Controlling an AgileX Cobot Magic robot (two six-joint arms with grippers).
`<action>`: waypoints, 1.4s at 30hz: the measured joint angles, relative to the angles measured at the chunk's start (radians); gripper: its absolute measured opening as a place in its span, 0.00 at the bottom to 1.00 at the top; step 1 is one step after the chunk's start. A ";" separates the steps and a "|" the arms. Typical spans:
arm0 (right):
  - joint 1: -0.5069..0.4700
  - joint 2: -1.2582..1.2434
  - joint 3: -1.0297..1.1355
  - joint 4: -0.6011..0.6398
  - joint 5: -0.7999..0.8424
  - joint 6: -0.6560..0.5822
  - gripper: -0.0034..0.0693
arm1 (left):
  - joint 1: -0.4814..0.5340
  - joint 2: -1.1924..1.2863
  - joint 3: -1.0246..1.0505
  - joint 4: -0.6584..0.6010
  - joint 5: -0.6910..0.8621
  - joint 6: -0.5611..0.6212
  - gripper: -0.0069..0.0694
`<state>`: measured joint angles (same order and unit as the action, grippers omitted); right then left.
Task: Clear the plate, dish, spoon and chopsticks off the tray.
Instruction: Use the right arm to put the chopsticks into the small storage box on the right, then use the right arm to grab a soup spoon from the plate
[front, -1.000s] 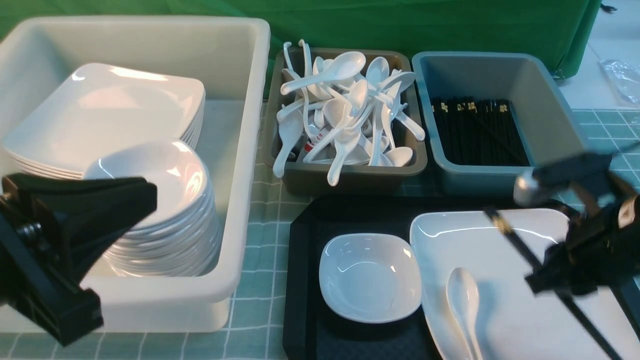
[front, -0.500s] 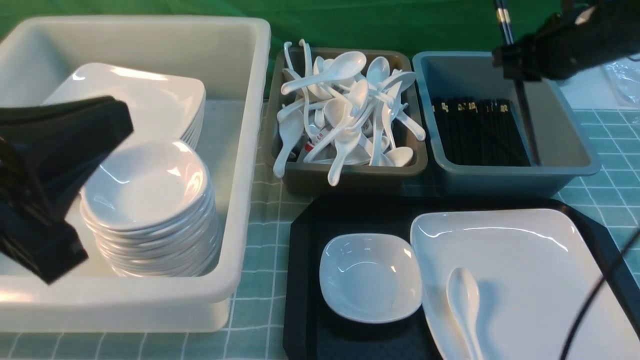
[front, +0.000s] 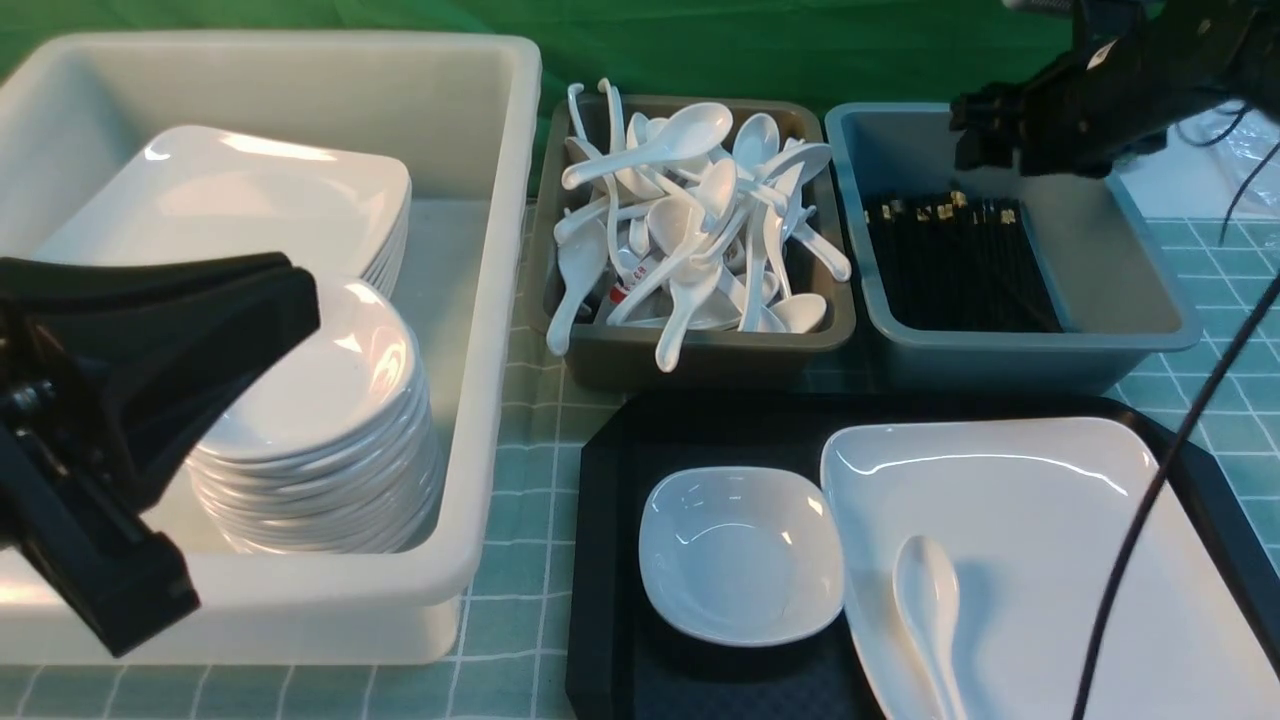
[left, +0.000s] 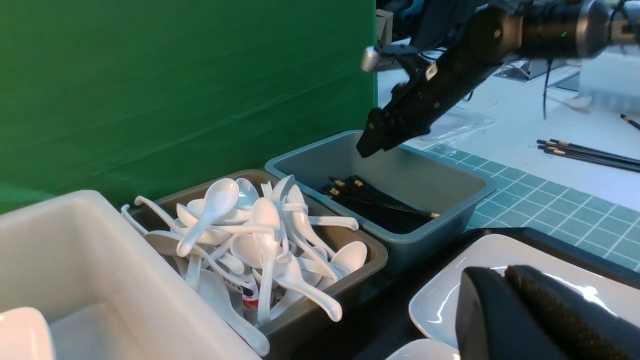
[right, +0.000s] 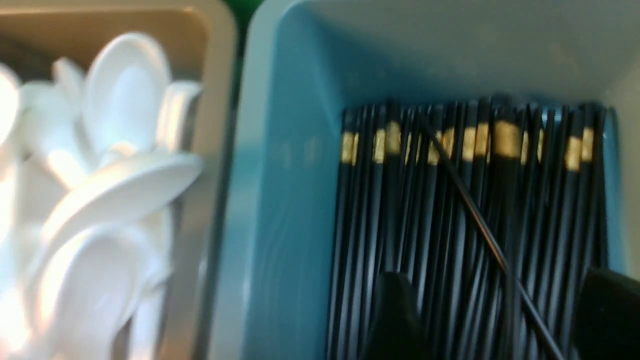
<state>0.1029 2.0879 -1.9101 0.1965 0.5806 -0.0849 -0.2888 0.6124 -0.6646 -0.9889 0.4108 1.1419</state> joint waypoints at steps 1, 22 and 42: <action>0.000 -0.012 0.000 -0.002 0.019 -0.003 0.71 | 0.000 0.000 0.000 0.001 0.000 0.000 0.11; 0.453 -0.551 0.974 -0.147 0.167 0.288 0.69 | 0.000 0.000 0.000 0.030 0.088 0.003 0.11; 0.475 -0.378 1.000 -0.185 -0.051 0.358 0.52 | 0.000 0.000 0.000 0.031 0.111 0.005 0.11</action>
<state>0.5774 1.7094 -0.9097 0.0114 0.5300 0.2730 -0.2888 0.6124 -0.6646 -0.9581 0.5216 1.1467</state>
